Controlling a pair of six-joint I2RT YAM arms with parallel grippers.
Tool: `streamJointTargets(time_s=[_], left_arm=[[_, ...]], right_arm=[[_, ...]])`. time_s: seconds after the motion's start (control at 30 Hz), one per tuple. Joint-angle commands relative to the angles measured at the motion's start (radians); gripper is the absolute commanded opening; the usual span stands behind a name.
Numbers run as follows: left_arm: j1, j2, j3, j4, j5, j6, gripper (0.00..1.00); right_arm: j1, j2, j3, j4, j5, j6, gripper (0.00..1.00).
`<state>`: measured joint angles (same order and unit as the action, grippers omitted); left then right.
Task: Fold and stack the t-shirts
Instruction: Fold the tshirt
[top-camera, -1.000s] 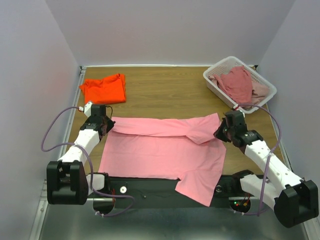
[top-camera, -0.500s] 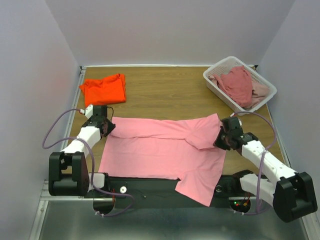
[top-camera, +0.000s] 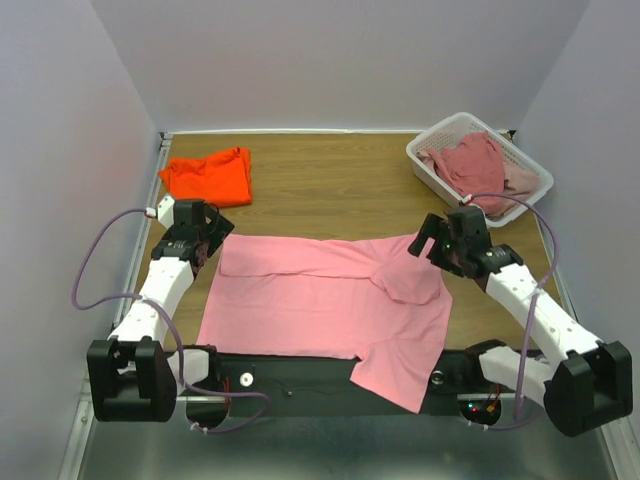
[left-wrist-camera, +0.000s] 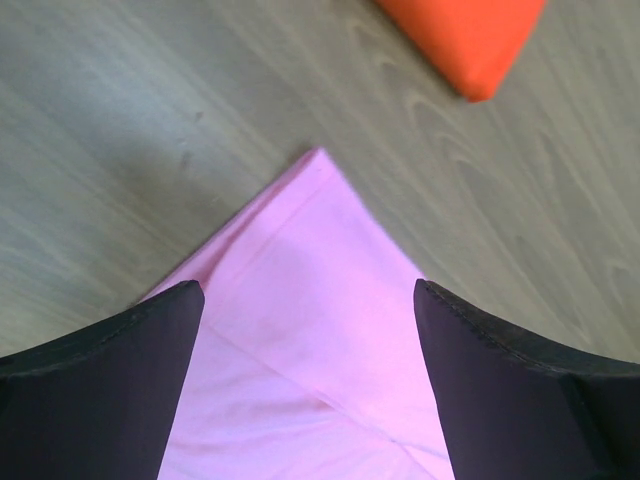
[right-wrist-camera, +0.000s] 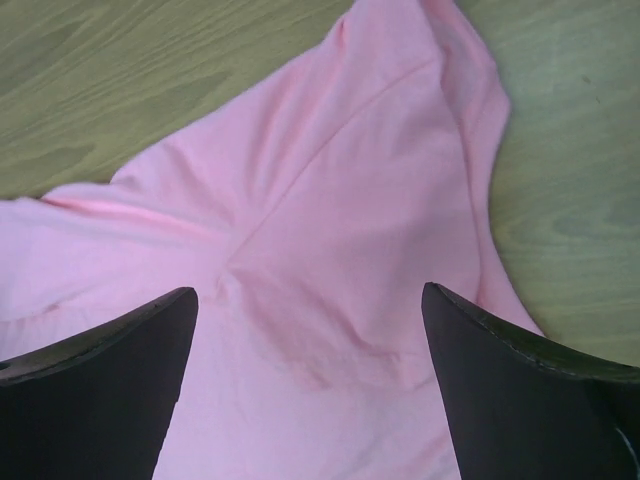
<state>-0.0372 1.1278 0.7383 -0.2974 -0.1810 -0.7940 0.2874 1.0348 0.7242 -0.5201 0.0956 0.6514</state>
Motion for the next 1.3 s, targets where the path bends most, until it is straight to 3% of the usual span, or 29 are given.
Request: streamJointTargets(time_s=[0.0, 0.2, 0.6, 1.03, 1.27], left_arm=[[-0.026, 0.044, 0.035, 0.092, 0.089, 0.016, 0.99], [-0.079, 0.31, 0.075, 0.228, 0.205, 0.045, 0.98], [-0.044, 0.561, 0.136, 0.248, 0.109, 0.044, 0.98], [-0.021, 0.76, 0.4, 0.178, 0.04, 0.088, 0.96], [-0.02, 0.736, 0.475, 0.136, 0.06, 0.111, 0.96]], right_arm=[[-0.007, 0.138, 0.058, 0.092, -0.033, -0.013, 1.0], [-0.007, 0.465, 0.165, 0.209, -0.034, -0.047, 1.0], [-0.007, 0.83, 0.323, 0.285, 0.105, -0.11, 1.0], [-0.007, 0.97, 0.553, 0.308, 0.09, -0.171, 1.0], [-0.007, 0.918, 0.566, 0.305, 0.07, -0.196, 1.0]])
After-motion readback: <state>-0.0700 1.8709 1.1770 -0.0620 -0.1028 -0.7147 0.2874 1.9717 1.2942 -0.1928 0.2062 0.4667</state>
